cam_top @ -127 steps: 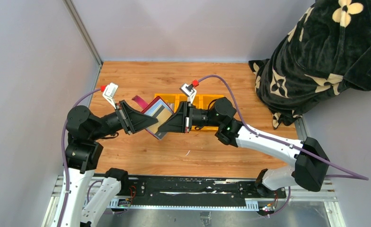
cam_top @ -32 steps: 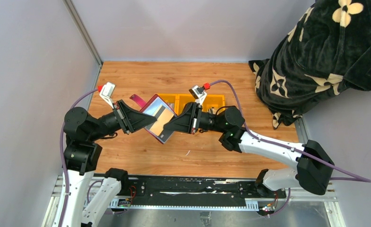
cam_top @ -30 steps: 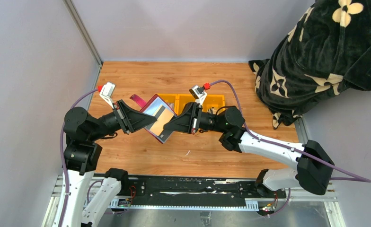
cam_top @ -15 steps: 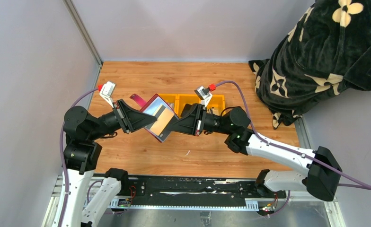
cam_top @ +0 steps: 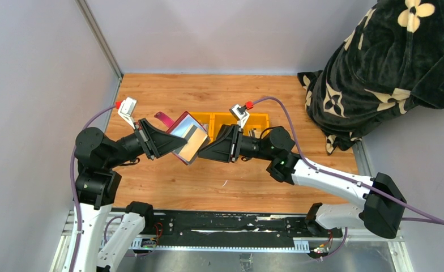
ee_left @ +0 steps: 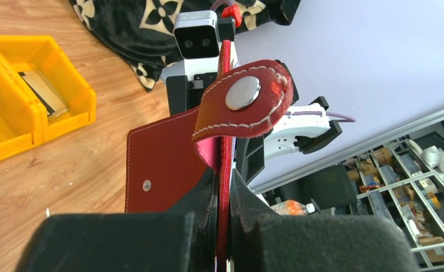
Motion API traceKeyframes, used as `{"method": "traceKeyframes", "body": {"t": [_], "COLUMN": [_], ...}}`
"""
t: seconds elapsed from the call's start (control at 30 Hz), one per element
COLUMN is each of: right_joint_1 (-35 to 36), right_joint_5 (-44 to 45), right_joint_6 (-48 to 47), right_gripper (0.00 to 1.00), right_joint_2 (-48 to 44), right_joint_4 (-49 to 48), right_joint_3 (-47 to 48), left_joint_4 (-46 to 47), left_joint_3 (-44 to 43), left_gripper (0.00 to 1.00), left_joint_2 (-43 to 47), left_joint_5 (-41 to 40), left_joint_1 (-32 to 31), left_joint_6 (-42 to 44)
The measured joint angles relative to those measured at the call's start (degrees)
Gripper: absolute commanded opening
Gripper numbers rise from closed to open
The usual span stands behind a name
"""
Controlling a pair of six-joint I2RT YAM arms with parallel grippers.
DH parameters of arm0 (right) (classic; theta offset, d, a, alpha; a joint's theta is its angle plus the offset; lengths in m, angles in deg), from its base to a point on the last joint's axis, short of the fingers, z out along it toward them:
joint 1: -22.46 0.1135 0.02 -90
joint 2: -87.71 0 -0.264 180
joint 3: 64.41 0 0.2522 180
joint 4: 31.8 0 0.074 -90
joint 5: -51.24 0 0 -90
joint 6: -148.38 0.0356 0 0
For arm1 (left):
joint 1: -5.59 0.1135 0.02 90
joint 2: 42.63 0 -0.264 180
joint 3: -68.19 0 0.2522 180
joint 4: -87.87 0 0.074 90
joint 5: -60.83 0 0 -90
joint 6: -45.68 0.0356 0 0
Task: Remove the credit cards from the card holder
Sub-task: Remove the credit card from the card holder.
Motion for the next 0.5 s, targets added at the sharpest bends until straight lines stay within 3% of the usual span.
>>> {"method": "traceKeyframes", "body": {"t": [0.2,0.43,0.5], "right_joint_1": [0.07,0.07,0.07], "right_joint_5": [-0.57,-1.14,-1.25], "right_joint_6": [0.09,0.9,1.75], "right_gripper": [0.47,0.23,0.21], "right_joint_2": [1.18,2.84,3.89], "right_joint_4": [-0.52,-2.4,-3.45], "right_joint_3": [2.12,3.08,3.08], "left_joint_4": [-0.11,-0.35,-0.46], "left_joint_3": [0.0,0.0,0.0], "left_gripper": [0.06,0.06,0.05], "left_joint_2": [0.02,0.02,0.02], "left_joint_5": [-0.55,-0.74,-0.74], "left_joint_1": [0.02,0.02,0.02], "left_joint_6": [0.17,0.31,0.37]}}
